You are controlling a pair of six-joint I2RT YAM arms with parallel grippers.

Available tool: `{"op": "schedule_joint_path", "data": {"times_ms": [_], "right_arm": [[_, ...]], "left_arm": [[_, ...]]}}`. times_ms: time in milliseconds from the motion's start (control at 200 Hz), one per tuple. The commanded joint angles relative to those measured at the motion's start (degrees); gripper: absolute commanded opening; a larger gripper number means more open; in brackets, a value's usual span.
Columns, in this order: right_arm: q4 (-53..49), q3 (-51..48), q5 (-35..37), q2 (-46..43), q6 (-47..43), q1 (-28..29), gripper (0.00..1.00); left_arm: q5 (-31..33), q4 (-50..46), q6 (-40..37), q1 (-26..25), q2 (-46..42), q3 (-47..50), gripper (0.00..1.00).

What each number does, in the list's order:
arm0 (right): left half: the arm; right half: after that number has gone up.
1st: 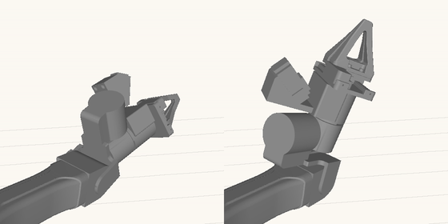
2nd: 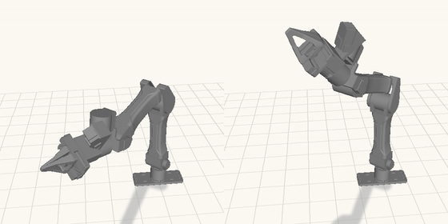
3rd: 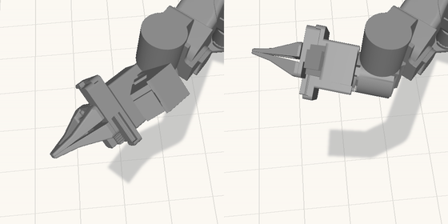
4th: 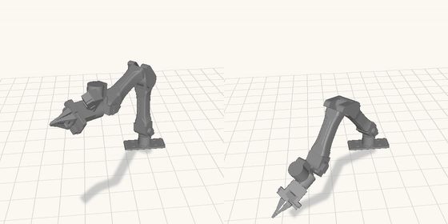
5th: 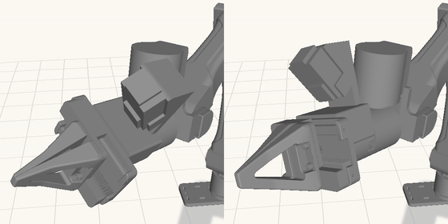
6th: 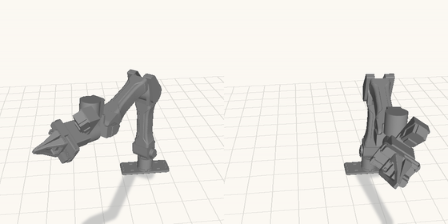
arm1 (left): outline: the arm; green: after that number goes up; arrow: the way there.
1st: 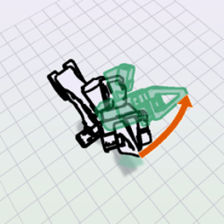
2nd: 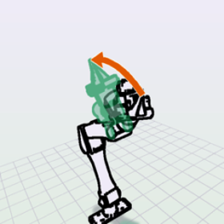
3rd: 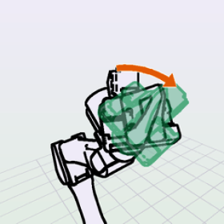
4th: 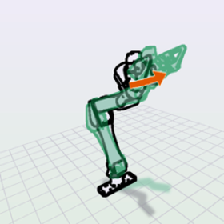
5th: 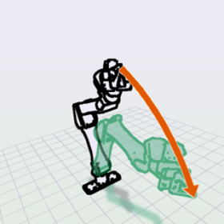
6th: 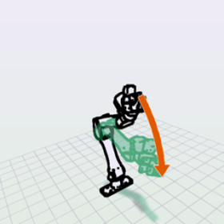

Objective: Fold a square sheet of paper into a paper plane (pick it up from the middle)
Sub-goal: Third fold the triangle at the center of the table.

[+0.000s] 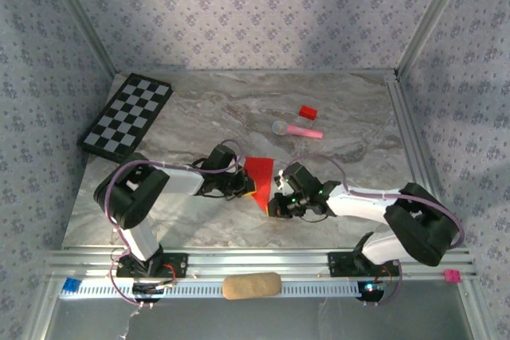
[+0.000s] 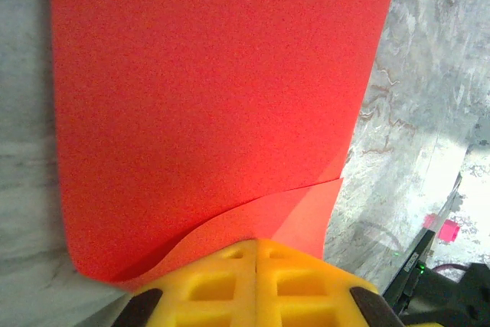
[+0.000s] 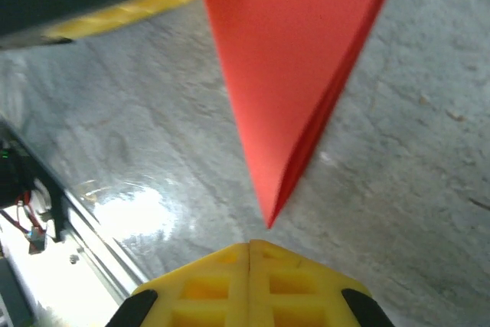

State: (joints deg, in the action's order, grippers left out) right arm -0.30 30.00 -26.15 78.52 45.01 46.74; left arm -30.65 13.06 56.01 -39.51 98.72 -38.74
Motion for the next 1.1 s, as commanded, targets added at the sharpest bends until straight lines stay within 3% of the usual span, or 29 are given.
{"op": "schedule_joint_path", "data": {"times_ms": [0, 495, 790, 1094], "right_arm": [[-0.1, 3.25, -0.94, -0.45, -0.31, -1.88, 0.04], [6.41, 9.71, -2.78, 14.73, 3.15, -2.65, 0.03], [3.51, 3.62, -1.07, 15.26, 2.23, -4.04, 0.01], [1.98, 4.52, -1.84, 16.38, 0.03, -5.46, 0.0]], "left_arm": [[2.79, -4.53, -0.39, -0.15, 2.0, 0.32, 0.0], [2.36, -4.45, -0.81, -0.13, 1.65, 0.09, 0.0], [0.78, -4.48, -1.68, -0.07, -0.59, -2.04, 0.0], [-0.08, -6.82, -3.27, -0.82, -5.58, -3.14, 0.06]]}}
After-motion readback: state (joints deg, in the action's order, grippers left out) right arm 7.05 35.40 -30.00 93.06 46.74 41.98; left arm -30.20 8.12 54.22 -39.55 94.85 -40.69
